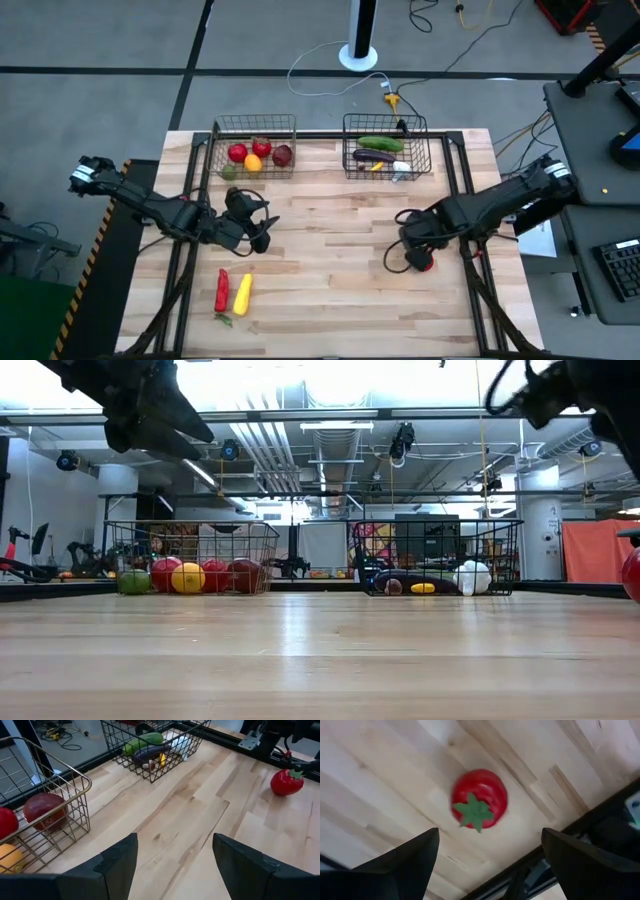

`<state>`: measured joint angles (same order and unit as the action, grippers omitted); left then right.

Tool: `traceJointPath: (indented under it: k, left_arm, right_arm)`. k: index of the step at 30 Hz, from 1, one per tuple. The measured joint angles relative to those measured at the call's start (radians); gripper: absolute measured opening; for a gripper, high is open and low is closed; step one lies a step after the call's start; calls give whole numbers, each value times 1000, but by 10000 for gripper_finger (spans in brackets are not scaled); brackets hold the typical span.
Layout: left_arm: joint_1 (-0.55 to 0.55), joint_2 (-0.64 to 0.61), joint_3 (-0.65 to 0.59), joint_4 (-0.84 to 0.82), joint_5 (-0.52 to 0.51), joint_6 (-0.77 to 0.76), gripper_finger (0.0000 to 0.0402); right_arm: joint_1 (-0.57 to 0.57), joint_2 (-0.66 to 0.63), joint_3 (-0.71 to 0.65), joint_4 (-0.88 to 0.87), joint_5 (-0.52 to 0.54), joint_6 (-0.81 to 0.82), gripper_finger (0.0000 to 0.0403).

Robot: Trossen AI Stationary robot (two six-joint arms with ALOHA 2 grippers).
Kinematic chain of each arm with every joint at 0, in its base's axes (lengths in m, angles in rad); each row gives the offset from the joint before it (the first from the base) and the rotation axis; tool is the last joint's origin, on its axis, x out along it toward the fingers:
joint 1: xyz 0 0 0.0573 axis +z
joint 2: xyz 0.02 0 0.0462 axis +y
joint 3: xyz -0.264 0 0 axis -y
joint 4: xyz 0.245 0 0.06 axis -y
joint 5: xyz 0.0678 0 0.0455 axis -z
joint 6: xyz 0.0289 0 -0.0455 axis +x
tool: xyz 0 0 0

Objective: Sort produce into baskets
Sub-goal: Put the corn into the right wire basket

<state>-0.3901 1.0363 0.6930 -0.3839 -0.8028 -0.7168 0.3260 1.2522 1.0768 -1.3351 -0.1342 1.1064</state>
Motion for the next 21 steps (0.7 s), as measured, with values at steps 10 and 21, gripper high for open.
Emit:
traceJointPath:
  k: [10, 21]
  left_arm:
    - [1, 0, 0, -5, -2, 1, 239]
    - [1, 0, 0, -5, -27, 1, 239]
  right_arm:
    - [86, -91, -206, 239, 2, 213, 349]
    - [135, -30, -248, 285, 63, 263, 350]
